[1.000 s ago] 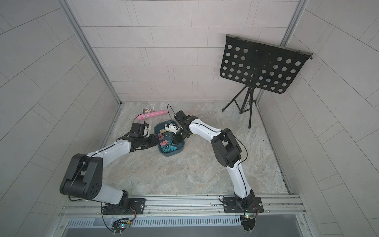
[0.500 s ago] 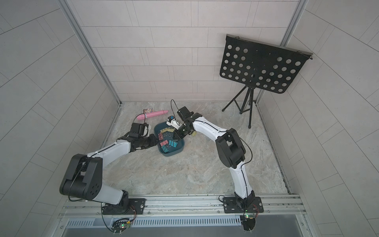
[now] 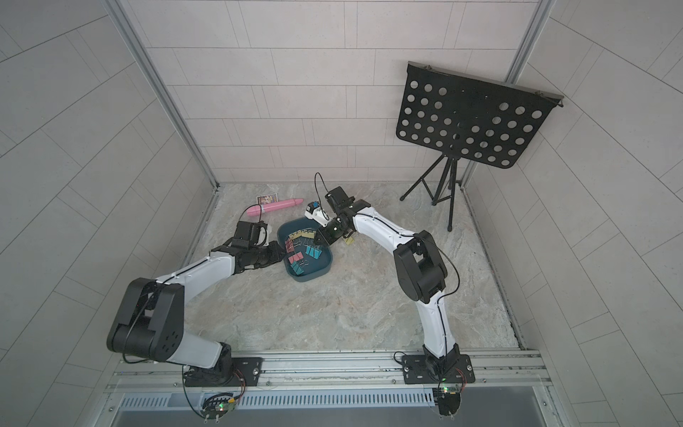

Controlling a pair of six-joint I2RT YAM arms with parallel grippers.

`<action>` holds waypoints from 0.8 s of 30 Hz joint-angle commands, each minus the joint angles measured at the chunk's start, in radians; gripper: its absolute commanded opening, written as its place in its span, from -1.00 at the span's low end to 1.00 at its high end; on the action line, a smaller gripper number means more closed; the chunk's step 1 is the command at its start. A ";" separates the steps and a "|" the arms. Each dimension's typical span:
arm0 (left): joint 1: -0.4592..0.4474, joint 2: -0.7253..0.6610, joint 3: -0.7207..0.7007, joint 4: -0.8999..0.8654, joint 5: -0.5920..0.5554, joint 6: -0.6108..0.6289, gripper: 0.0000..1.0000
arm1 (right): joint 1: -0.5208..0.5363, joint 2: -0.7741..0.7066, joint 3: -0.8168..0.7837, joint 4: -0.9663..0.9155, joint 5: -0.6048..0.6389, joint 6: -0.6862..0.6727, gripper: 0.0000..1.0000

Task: Take out the binder clips from the storage box
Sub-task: Place the binder clip at the center of the board.

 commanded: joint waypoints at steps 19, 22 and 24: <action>-0.006 -0.031 -0.005 -0.019 -0.014 0.015 -0.47 | -0.275 -0.259 -0.220 0.238 -0.088 0.184 -1.00; -0.005 -0.036 -0.007 -0.018 -0.015 0.014 -0.47 | -0.334 -0.280 -0.270 0.281 -0.089 0.217 -1.00; -0.007 -0.038 -0.009 -0.020 -0.019 0.014 -0.47 | -0.366 -0.287 -0.304 0.317 -0.088 0.243 -1.00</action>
